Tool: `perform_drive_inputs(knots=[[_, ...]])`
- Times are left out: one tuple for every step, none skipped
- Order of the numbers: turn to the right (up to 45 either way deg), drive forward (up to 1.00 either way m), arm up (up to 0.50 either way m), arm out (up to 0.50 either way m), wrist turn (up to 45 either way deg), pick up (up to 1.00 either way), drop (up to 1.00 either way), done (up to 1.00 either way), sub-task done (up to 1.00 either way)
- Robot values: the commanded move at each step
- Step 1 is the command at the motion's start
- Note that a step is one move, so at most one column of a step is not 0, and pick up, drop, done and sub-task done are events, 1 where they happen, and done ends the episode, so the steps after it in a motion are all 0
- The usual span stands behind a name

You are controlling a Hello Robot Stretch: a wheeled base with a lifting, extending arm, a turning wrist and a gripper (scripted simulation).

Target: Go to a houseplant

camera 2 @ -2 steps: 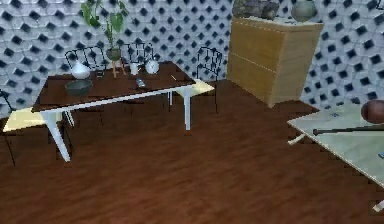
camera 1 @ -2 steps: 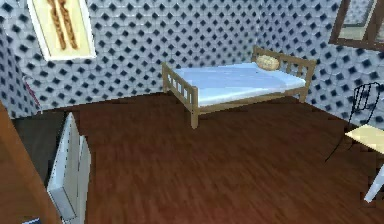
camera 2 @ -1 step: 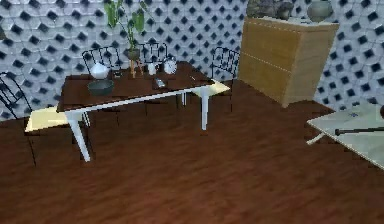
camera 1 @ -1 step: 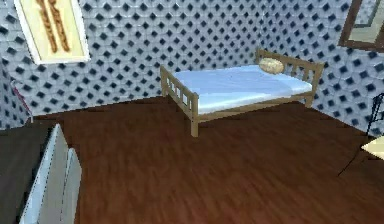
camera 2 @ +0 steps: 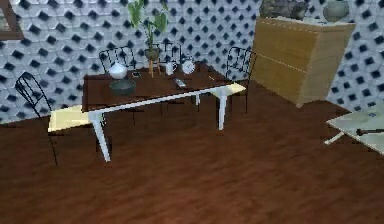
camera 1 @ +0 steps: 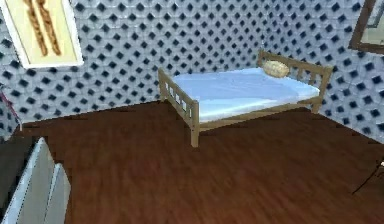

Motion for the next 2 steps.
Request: perform_drive_inputs(knots=[[45.0,0.00,0.00,0.00,0.0,0.00,0.00,0.00,0.00],[21.0,0.00,0.00,0.00,0.0,0.00,0.00,0.00,0.00]])
